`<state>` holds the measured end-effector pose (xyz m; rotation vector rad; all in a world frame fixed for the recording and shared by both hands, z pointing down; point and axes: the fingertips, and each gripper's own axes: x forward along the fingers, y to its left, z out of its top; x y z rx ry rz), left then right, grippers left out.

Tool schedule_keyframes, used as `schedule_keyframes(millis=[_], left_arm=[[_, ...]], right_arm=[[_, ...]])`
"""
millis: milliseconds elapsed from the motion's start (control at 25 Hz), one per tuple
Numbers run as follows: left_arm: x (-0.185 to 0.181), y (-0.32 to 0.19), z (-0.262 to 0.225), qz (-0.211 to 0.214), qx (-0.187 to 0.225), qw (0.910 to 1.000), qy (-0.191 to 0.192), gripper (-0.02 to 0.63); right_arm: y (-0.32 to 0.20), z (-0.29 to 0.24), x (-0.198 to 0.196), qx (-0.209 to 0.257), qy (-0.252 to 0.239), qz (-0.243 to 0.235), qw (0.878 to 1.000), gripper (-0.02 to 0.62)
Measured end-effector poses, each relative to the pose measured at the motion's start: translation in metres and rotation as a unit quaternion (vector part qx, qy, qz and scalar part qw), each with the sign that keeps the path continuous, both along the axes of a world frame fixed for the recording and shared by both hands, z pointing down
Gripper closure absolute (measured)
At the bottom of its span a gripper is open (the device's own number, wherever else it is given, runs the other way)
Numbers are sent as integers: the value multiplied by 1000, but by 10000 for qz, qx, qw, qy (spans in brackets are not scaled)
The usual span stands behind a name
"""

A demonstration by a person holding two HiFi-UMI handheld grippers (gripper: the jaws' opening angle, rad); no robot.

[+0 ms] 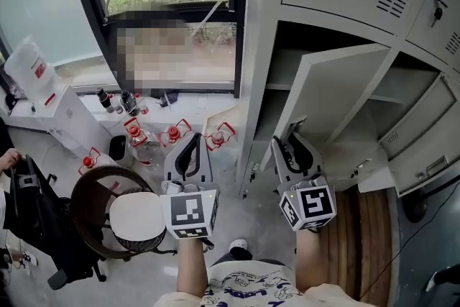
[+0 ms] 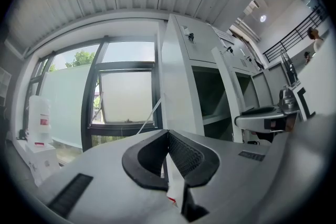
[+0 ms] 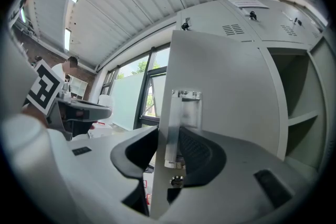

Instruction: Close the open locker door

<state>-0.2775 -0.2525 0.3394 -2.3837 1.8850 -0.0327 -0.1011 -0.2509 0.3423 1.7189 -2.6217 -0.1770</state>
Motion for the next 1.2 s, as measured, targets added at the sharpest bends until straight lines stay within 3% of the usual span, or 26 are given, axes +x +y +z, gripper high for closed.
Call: schedule_keyframes(millis=[560,1200], left_arm=[[-9,-31,4,128,-43,9999,37,603],[5,-58,-2,-59,-53,9999,65,603]], right_arm=[[-31,0,-10,26,-12,119,9999,480],[-68,1,-16,-113,25,-327,9994,498]])
